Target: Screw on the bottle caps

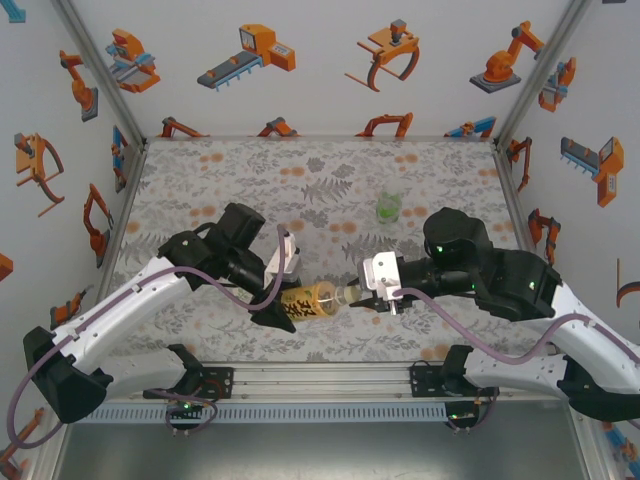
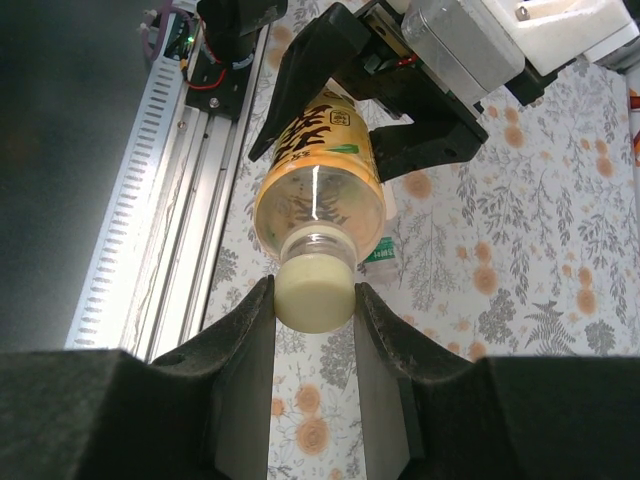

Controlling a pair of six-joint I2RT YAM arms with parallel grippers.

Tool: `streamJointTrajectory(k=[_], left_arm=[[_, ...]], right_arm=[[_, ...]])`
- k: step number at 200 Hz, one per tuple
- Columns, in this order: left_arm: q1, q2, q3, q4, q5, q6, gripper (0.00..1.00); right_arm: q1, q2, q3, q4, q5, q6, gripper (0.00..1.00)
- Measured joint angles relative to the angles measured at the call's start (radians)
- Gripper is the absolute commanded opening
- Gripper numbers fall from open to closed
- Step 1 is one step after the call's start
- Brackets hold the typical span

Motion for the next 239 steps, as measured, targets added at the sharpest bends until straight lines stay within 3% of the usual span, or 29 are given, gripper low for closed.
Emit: streamJointTrajectory(k=[176, 239], left_arm=[[0.000, 0.002, -0.001, -0.003, -0.026, -0.022, 0.00], [0.000, 0.002, -0.001, -0.002, -0.056, -0.027, 0.00]], right_arm=[[0.000, 0.055, 0.034, -0.047, 0.038, 0.002, 0.00], [0.000, 0.065, 0.034, -0.047, 0.074, 0.135, 0.00]])
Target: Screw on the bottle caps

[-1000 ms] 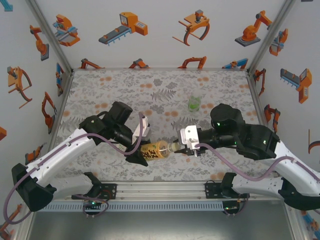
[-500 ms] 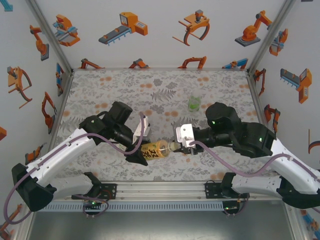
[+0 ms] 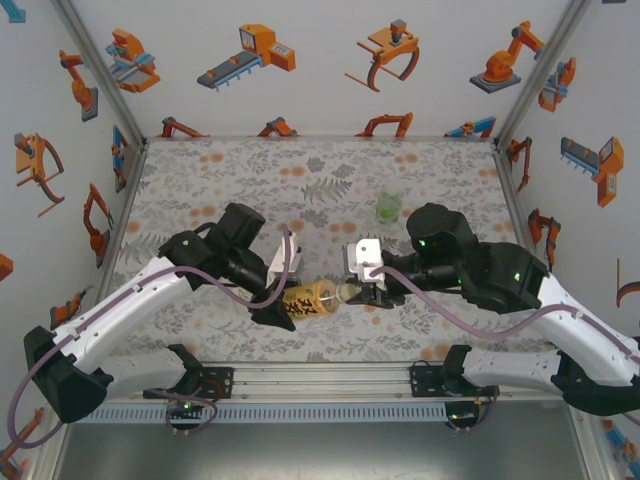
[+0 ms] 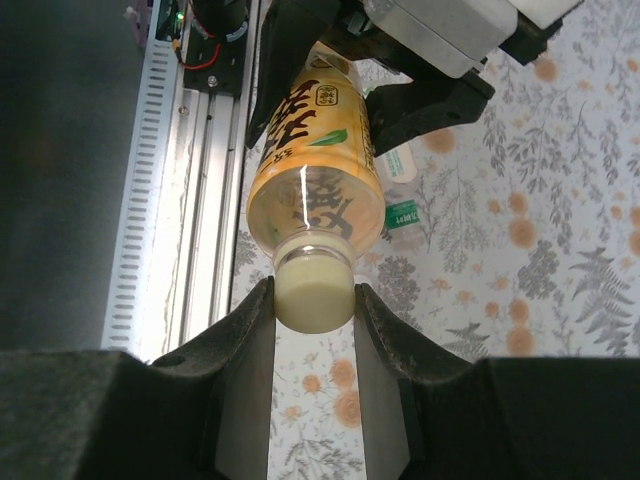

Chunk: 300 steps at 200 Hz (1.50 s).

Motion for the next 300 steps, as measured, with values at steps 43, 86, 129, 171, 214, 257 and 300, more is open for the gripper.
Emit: streamJointTrajectory(k=[43, 86, 129, 171, 214, 257, 300], left_arm=[[0.000, -0.032, -0.019, 0.026, -0.054, -0.021, 0.00], [0.000, -0.083, -0.061, 0.050, -0.124, -0.032, 0.00], [0.001, -0.141, -0.096, 0.078, -0.201, -0.044, 0.00], [0.004, -0.209, -0.146, 0.112, -0.304, -0.053, 0.00], [0.007, -0.278, -0.183, 0.148, -0.422, -0.055, 0.00], [0.008, -0.320, -0.202, 0.200, -0.468, -0.058, 0.00], [0.008, -0.315, -0.204, 0.243, -0.462, -0.058, 0.00]], right_arm=[[0.000, -0.004, -0.028, 0.037, 0.054, 0.179, 0.00], [0.000, -0.007, -0.082, 0.095, 0.110, 0.435, 0.00], [-0.003, -0.012, -0.135, 0.161, 0.189, 0.779, 0.00], [-0.011, -0.030, -0.233, 0.264, 0.262, 1.168, 0.00], [-0.035, -0.072, -0.364, 0.420, 0.305, 1.481, 0.00], [-0.052, -0.082, -0.388, 0.492, 0.304, 1.578, 0.19], [-0.052, -0.075, -0.324, 0.429, 0.322, 1.557, 0.36]])
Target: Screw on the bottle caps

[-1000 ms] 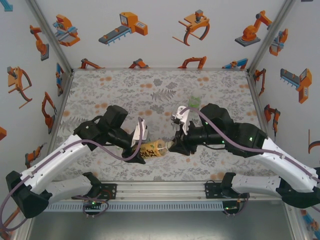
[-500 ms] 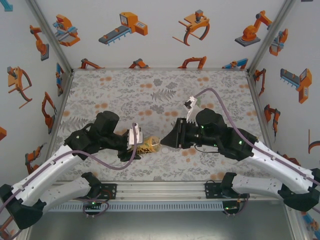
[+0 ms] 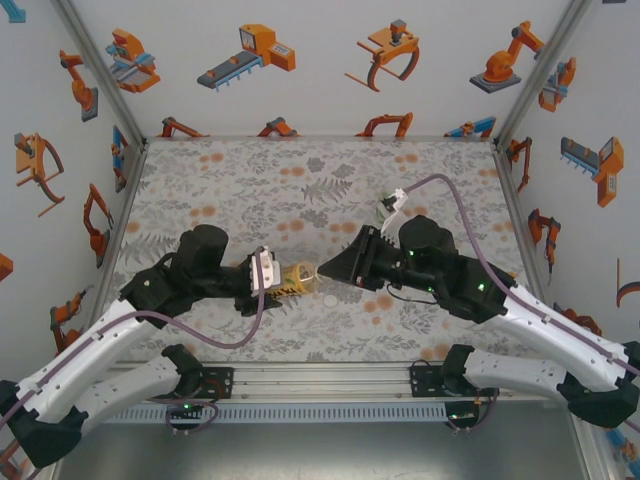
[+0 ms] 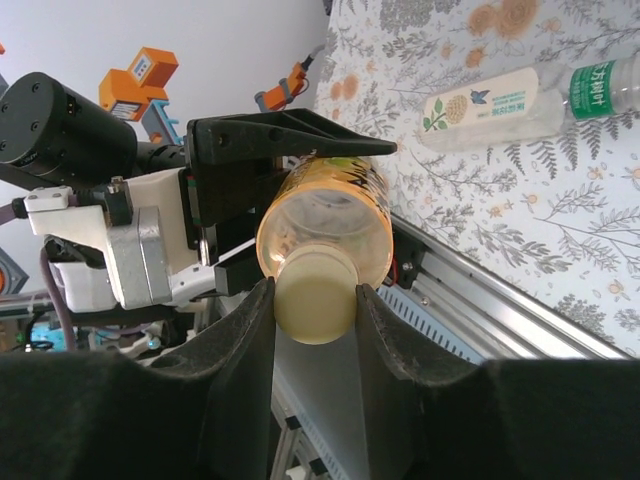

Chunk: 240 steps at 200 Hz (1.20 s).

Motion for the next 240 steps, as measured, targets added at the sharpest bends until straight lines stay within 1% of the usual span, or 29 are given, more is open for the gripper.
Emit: streamJointTrajectory(k=[17, 36, 89, 111, 123, 136, 148, 160, 169, 197, 205, 240], left_arm=[[-0.003, 0.021, 0.007, 0.021, 0.002, -0.002, 0.00], [-0.004, 0.053, 0.022, 0.020, 0.000, -0.003, 0.00], [-0.008, 0.082, 0.029, 0.038, -0.001, -0.015, 0.00], [-0.008, 0.080, 0.029, 0.047, 0.000, -0.018, 0.00], [-0.008, 0.077, 0.029, 0.051, 0.001, -0.018, 0.00], [-0.008, 0.071, 0.029, 0.054, 0.003, -0.018, 0.00], [-0.008, 0.066, 0.029, 0.055, 0.008, -0.018, 0.00], [-0.008, 0.064, 0.029, 0.055, 0.018, -0.018, 0.00], [-0.008, 0.064, 0.029, 0.055, 0.031, -0.018, 0.00], [-0.008, 0.064, 0.029, 0.054, 0.097, -0.016, 0.00], [-0.008, 0.065, 0.029, 0.053, 0.123, -0.014, 0.00], [-0.008, 0.080, 0.029, 0.038, 0.230, 0.001, 0.00]], right_arm=[[0.000, 0.014, 0.043, -0.053, 0.019, -0.034, 0.36], [0.000, 0.019, 0.049, -0.073, 0.043, -0.053, 0.37], [0.005, 0.058, 0.049, -0.080, 0.045, -0.087, 0.51], [0.005, 0.053, 0.049, -0.082, 0.048, -0.104, 0.62], [0.005, 0.048, 0.054, -0.094, 0.050, -0.120, 0.67], [0.005, 0.046, 0.079, -0.124, 0.057, -0.151, 0.69], [0.006, 0.041, 0.111, -0.150, 0.065, -0.192, 0.70], [0.006, 0.027, 0.145, -0.163, 0.072, -0.256, 0.70], [0.006, 0.009, 0.164, -0.167, 0.074, -0.315, 0.67], [0.006, -0.068, 0.174, -0.153, 0.035, -0.573, 0.62], [0.006, -0.090, 0.167, -0.136, -0.001, -0.668, 0.60], [0.006, -0.140, 0.146, -0.117, -0.197, -1.091, 0.59]])
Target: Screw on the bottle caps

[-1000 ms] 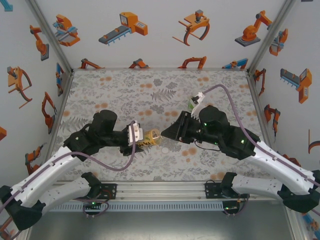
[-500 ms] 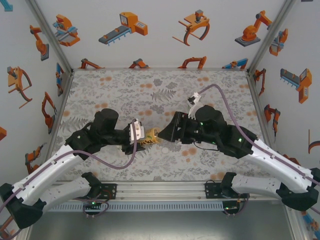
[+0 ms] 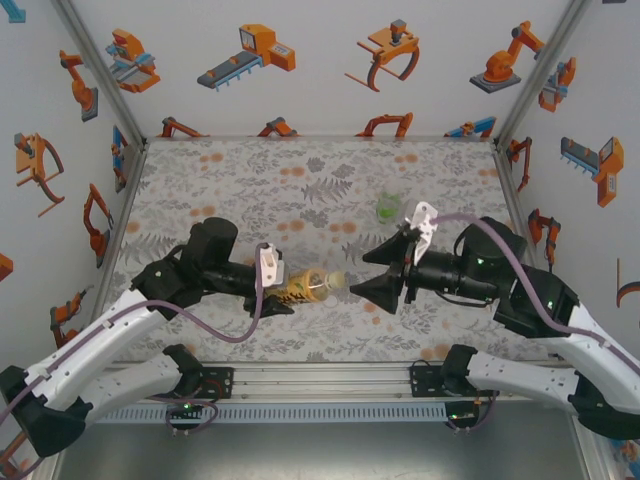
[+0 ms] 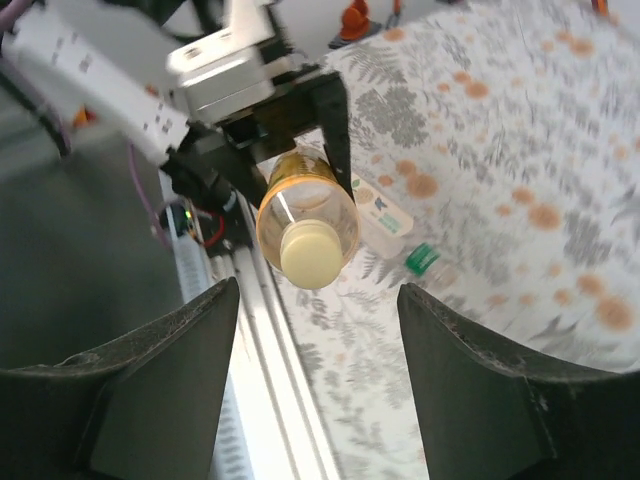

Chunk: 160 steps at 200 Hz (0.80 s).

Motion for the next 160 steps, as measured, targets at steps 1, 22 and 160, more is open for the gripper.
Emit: streamJointTrajectory(k=[1, 22, 160], left_arm=[[0.000, 0.001, 0.000, -0.001, 0.004, 0.000, 0.00], [0.000, 0.023, 0.004, -0.025, 0.049, 0.008, 0.00], [0.000, 0.059, 0.026, -0.083, 0.119, 0.023, 0.00]], right_arm=[[0.000, 0.000, 0.000, -0.001, -0.009, -0.017, 0.59], [0.001, 0.034, 0.016, -0.043, -0.108, -0.226, 0.59], [0.003, 0.145, 0.034, -0.109, -0.246, -0.496, 0.16]])
